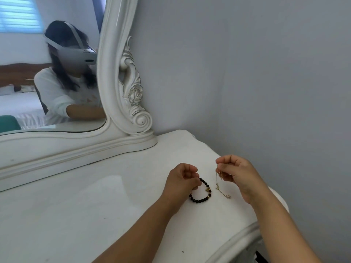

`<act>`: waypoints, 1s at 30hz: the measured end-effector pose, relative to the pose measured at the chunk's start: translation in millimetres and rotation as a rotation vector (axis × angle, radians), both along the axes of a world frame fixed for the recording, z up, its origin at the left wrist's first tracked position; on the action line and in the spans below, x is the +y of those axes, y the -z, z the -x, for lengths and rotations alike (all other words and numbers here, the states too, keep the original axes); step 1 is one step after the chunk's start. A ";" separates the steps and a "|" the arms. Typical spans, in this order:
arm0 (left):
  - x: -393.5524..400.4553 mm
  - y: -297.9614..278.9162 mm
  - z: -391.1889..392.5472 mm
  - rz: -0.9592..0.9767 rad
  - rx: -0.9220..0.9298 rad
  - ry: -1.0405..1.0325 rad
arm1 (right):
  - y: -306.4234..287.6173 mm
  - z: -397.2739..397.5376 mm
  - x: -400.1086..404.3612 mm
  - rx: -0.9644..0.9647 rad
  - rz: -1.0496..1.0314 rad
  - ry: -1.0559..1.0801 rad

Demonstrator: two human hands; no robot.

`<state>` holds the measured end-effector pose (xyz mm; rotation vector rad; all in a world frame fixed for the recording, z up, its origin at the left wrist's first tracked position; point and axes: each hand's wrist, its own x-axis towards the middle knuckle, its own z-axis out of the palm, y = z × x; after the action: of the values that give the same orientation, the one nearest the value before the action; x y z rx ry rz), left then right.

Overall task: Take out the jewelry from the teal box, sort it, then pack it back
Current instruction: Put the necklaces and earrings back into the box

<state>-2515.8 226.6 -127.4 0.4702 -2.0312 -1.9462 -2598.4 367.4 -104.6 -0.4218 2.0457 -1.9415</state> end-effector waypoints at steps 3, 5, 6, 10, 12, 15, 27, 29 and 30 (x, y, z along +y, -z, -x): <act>-8.7 7.2 4.4 0.200 -0.028 -0.042 | 5.0 8.5 -11.5 0.023 -0.090 -0.024; -11.4 10.6 6.4 0.356 -0.027 -0.055 | 8.5 14.7 -16.8 0.040 -0.146 -0.034; -12.2 12.6 7.4 0.417 -0.025 -0.053 | 10.5 17.9 -18.9 0.050 -0.173 -0.038; -13.4 18.3 10.8 0.561 -0.027 -0.045 | 19.0 27.8 -22.9 0.107 -0.265 -0.042; -14.5 19.6 11.9 0.576 -0.023 -0.044 | 25.2 32.7 -22.6 0.132 -0.279 -0.013; -15.4 21.6 11.6 0.576 -0.030 -0.048 | 32.9 37.1 -20.4 0.140 -0.258 0.055; -18.8 -24.3 -45.1 0.367 0.006 -0.199 | 1.8 -8.5 -35.4 0.178 0.084 0.147; -18.2 -42.2 -72.5 0.382 0.053 -0.228 | -13.6 -41.0 -51.6 0.204 0.106 0.057; -20.3 -50.2 -89.5 0.405 0.068 -0.242 | -20.1 -60.6 -61.2 0.223 0.102 -0.010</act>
<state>-2426.2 206.3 -77.2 0.5140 -2.1360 -1.3506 -2537.8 306.2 -84.5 -0.6999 2.0741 -2.0815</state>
